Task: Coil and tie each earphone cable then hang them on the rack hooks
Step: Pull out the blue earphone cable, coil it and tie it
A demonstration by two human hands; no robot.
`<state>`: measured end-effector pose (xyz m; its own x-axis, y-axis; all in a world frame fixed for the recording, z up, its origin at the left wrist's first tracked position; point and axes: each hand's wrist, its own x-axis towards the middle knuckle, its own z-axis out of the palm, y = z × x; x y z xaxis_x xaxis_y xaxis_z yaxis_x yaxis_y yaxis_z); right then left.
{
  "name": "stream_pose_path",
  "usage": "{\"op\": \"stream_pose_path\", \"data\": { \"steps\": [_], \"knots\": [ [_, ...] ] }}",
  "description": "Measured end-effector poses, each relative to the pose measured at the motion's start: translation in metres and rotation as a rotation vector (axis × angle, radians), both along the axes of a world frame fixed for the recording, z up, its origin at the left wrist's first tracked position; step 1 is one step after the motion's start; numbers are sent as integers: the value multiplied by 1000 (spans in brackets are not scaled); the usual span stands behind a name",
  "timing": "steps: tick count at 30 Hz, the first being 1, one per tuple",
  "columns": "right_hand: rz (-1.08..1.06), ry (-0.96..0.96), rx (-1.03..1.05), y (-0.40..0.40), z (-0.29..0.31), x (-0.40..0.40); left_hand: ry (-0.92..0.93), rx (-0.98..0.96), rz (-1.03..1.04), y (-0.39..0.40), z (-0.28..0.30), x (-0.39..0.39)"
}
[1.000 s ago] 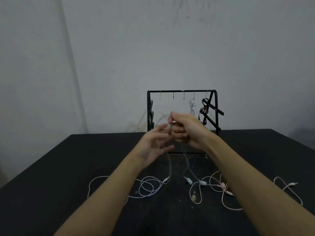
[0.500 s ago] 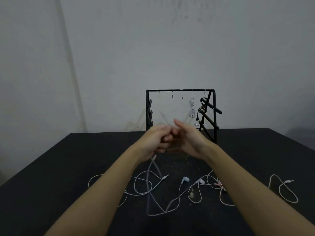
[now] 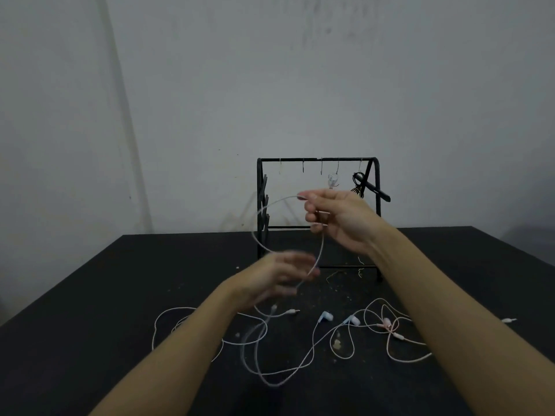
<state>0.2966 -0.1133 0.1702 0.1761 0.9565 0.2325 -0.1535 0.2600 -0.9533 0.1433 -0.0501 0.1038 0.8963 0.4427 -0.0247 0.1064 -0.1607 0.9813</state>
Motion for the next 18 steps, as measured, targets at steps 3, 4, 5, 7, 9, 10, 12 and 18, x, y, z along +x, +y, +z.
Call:
{"op": "stream_pose_path", "data": {
  "steps": [3,4,5,7,9,10,12,18],
  "knots": [
    [-32,-143,-51,-4,-12,-1,-425,-314,151,6,17,5],
    [-43,-200,-78,-6,-18,-1,-543,-387,195,8,25,5],
    [-43,-259,-112,-8,-23,0,-630,-433,249,10,32,6],
    [6,-377,-213,-13,-34,3,-727,-490,343,14,44,6],
    [83,-467,-304,-15,-44,3,-725,-499,358,13,50,7],
    [103,-458,-325,-15,-46,2,-675,-468,336,11,50,7],
    [119,-312,-327,-12,-45,-3,-514,-340,250,7,44,8],
    [170,-124,-255,-8,-25,-15,-98,-22,6,-14,20,10]
  ]
}}
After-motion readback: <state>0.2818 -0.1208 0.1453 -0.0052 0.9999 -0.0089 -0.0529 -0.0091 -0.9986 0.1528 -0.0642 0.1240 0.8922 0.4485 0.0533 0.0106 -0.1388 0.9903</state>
